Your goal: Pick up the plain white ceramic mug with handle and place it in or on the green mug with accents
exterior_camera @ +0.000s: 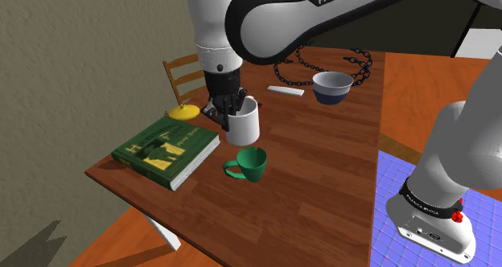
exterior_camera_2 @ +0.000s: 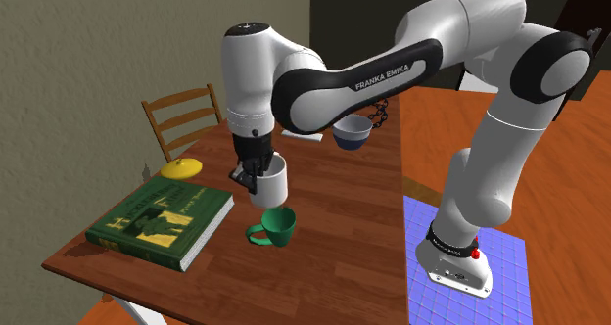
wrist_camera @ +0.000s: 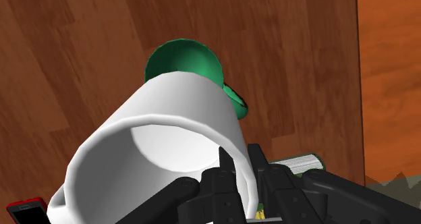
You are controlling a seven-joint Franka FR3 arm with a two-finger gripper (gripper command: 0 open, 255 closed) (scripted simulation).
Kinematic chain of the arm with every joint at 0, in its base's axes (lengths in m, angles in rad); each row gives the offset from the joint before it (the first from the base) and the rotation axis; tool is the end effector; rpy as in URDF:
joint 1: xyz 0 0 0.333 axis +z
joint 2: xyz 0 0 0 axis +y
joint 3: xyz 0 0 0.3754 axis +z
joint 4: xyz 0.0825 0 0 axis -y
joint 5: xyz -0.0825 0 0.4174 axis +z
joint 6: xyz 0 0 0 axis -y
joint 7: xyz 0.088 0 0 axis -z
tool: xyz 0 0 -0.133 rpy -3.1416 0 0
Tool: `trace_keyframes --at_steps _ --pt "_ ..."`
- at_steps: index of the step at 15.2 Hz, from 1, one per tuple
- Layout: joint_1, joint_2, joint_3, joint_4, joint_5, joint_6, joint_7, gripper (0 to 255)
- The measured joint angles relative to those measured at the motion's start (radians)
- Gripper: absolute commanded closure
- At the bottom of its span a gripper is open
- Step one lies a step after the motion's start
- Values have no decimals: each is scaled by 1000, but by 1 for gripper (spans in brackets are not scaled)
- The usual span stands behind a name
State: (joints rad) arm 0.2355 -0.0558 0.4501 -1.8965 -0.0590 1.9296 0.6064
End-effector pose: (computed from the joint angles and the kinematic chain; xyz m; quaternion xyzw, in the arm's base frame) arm 0.4543 0.3709 0.5529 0.9971 0.0489 0.0573 0.0071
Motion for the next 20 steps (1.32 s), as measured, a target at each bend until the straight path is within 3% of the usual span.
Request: trace_keyframes --at_steps 14,20 --pt "4 40 7 -150 -27 184 34 255" --pt "4 41 7 -162 -29 201 36 255"
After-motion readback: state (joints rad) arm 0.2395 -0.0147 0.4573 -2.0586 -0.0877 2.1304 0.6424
